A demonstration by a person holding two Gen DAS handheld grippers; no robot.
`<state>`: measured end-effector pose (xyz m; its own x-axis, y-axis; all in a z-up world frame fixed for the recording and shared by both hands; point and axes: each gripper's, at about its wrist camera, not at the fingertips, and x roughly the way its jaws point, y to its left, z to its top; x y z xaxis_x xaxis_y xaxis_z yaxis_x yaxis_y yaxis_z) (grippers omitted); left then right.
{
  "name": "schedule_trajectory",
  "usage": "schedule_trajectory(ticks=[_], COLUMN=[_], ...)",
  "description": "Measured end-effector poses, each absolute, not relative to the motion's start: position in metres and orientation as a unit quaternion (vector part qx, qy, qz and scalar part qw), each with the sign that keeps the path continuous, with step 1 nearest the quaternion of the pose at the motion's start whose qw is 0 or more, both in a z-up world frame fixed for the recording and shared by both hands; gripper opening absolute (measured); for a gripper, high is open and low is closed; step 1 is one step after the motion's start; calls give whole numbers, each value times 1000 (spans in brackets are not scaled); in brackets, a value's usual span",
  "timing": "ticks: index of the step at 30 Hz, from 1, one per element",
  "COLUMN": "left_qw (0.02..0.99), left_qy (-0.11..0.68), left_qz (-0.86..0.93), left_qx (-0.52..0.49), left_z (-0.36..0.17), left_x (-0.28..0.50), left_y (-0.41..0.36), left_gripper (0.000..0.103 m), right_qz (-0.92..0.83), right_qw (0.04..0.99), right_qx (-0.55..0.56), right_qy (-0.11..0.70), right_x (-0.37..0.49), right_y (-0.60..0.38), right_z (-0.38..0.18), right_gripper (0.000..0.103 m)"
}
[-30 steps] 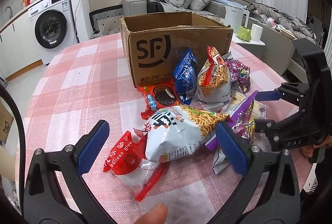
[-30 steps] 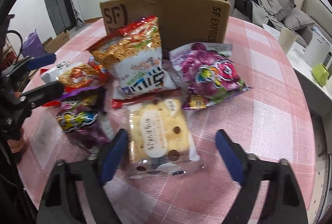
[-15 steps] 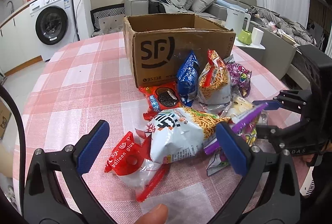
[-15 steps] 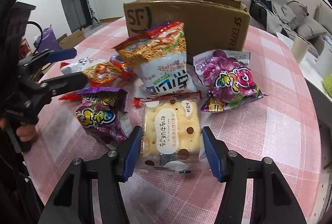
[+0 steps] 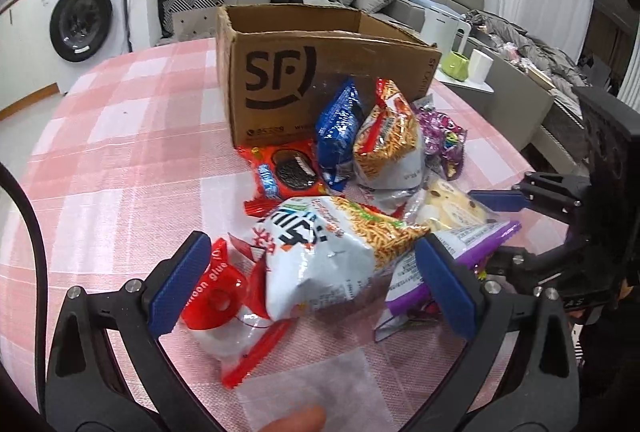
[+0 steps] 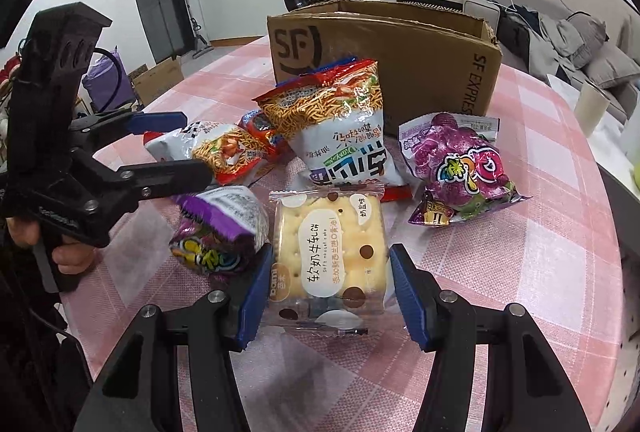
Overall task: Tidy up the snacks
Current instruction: 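Grasp the cream pastry packet with the right tool while the left tool grasps the white noodle-snack bag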
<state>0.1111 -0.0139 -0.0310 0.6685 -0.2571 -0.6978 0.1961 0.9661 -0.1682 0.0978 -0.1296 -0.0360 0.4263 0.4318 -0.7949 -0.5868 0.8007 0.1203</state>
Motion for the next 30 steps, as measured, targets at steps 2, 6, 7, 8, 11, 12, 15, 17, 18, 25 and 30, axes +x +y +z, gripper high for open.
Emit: schedule_trajectory(ticks=[2,6,7,8,11,12,15,17,18,25,30], left_qw=[910,902,902,904,904,905,905,907,907,916,921], left_qy=[391,401,401,396,396,394,394,391,389,373,362], left_qz=[-129,-148,-151,-152,-156,-155,-156,-155,-154,-147,-142], left_qx=[-43,-55,-56,-54,-41,-40,-39,-39,-37,-20,-14], left_z=[-33,-38,-39,-38,-38,-38,-38,-36,-35,-24,-16], left_x=[113,117,117,116,114,113,112,111,110,101,96], left_y=[-14,-14,-15,-15,-19,-19,-20,-21,-21,-24,-24], left_gripper=[100,78,77,73,51,49,47,46,46,46,46], right_qz=[304,305,304,304,303,302,302,302,302,304,309], right_qw=[839,839,839,839,840,840,840,840,841,843,848], right_qx=[-87,-87,-86,-85,-84,-84,-84,-83,-82,-80,-74], right_qy=[442,442,442,442,443,443,443,442,442,436,424], right_x=[97,98,98,98,99,99,99,99,99,97,94], right_y=[-132,-131,-132,-132,-132,-133,-133,-134,-134,-137,-142], right_z=[-36,-37,-37,-37,-38,-38,-39,-39,-39,-34,-25], right_gripper=[59,59,59,59,59,59,59,59,59,59,59])
